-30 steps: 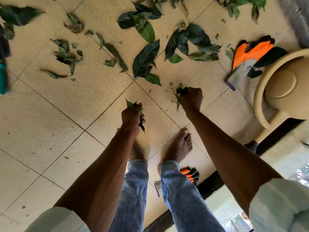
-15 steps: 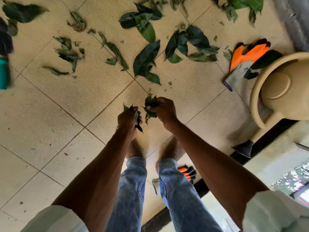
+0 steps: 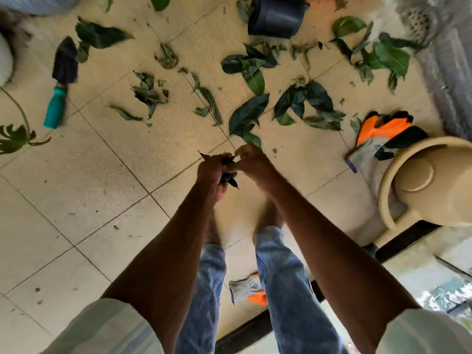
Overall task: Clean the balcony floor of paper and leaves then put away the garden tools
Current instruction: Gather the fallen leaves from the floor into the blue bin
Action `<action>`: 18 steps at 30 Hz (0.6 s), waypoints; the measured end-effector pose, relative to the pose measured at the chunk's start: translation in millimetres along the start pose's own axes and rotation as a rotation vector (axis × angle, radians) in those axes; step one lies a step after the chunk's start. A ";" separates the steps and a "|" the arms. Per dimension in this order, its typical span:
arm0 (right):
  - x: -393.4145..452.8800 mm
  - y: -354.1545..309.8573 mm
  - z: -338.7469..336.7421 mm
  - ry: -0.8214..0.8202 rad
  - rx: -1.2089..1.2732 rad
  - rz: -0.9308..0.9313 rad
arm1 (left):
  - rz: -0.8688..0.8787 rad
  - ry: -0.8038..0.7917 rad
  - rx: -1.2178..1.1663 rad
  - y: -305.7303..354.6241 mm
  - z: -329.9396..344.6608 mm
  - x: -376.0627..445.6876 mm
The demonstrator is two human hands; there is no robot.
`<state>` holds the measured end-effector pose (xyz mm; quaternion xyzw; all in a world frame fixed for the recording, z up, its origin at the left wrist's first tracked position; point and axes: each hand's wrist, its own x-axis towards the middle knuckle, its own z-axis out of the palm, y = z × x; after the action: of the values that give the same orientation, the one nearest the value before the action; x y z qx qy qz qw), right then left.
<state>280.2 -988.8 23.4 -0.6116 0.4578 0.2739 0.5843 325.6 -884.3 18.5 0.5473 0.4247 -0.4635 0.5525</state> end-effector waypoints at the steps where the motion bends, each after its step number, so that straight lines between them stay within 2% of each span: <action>1: 6.7 0.3 -11.1 -0.064 0.114 -0.015 | 0.023 -0.007 0.012 5.0 -4.4 4.1; 2: 16.5 4.3 -19.8 -0.036 0.144 -0.034 | 0.045 -0.007 0.008 9.0 -8.8 9.4; 3: 30.2 10.7 -26.7 0.094 0.095 -0.058 | 0.060 -0.002 0.005 13.0 -11.5 14.2; 5: 56.6 27.5 -33.9 0.403 -0.200 -0.121 | 0.080 0.013 -0.036 15.6 -14.3 25.2; 6: 65.5 34.3 -33.6 0.473 -0.326 -0.157 | 0.083 0.029 -0.051 15.0 -14.7 30.6; 10: 96.7 53.6 -17.9 0.398 -0.673 -0.350 | 0.056 0.088 -0.090 1.0 -10.1 55.3; 12: 105.2 61.0 -13.0 0.427 -0.785 -0.432 | 0.036 0.106 -0.094 -8.6 -4.9 61.7; 18: 101.8 62.7 -15.5 0.402 -0.831 -0.439 | 0.023 0.071 -0.098 -20.2 -4.1 64.7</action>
<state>265.8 -1021.8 -91.7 -0.9147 0.2741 0.1805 0.2358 319.6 -882.7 -49.1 0.5406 0.4599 -0.4159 0.5686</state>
